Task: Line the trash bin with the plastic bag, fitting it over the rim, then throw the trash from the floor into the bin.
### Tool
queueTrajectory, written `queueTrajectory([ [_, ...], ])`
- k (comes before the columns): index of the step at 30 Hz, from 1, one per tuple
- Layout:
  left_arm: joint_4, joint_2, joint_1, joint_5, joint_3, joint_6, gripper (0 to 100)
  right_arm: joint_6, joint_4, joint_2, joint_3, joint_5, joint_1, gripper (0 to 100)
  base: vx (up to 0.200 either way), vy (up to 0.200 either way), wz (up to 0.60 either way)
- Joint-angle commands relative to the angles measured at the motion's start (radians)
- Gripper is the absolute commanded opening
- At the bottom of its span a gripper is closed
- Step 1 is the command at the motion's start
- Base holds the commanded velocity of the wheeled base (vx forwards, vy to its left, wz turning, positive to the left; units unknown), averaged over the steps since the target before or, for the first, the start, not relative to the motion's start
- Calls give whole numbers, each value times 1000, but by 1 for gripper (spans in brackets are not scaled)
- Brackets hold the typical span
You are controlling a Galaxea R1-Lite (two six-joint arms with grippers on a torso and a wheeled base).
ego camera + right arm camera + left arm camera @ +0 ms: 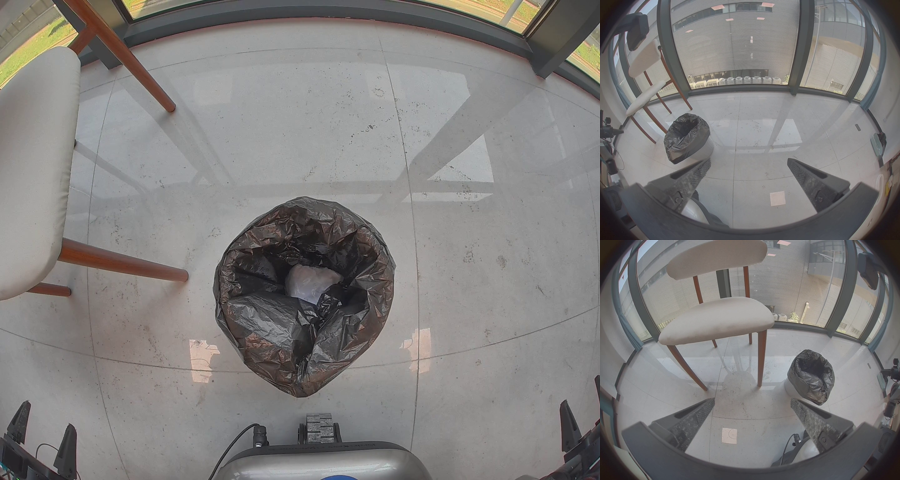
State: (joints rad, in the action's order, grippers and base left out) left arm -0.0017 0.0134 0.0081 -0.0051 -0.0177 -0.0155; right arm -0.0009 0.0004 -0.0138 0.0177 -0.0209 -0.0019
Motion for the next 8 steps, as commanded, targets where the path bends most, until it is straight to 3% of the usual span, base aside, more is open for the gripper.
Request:
queueTrajectory([
  [1,-3,-12,0,1,18,0,100,-2,0,11,-18,-2,0,100,0,0,0],
  [8,-3,-13,0,1,18,0,100,-8,0,11,-18,-4,-1,100,0,0,0],
])
